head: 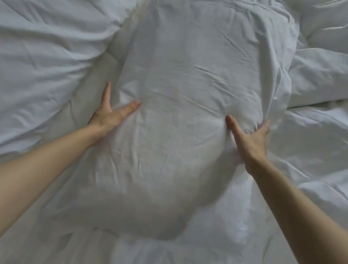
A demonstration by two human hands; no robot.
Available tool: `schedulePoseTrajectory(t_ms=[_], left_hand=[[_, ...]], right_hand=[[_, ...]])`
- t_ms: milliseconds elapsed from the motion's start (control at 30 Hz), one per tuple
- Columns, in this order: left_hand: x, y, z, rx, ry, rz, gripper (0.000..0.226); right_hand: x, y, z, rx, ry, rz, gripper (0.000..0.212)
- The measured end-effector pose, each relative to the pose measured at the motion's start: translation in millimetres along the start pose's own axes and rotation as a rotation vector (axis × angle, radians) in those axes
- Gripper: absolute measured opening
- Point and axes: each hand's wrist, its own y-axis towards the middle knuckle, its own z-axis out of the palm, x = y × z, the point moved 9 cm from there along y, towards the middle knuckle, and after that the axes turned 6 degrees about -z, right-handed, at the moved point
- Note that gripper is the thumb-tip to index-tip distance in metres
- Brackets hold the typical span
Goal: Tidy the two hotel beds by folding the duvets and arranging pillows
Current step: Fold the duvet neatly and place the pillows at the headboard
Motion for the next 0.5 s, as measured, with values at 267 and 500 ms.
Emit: schedulePoseTrajectory(t_ms=[267,500], left_hand=[[-16.5,-4.2,1.0,0.036,-0.166,0.067,0.088],[-29.9,-56.1,-39.9,-0.126,-0.243,0.054,0.090]], right_hand=[[13.0,-6.9,-13.6,-0.119,-0.092,-0.012,0.105],[50.8,-49.0,-63.6,-0.311,0.051,-0.044,0.060]])
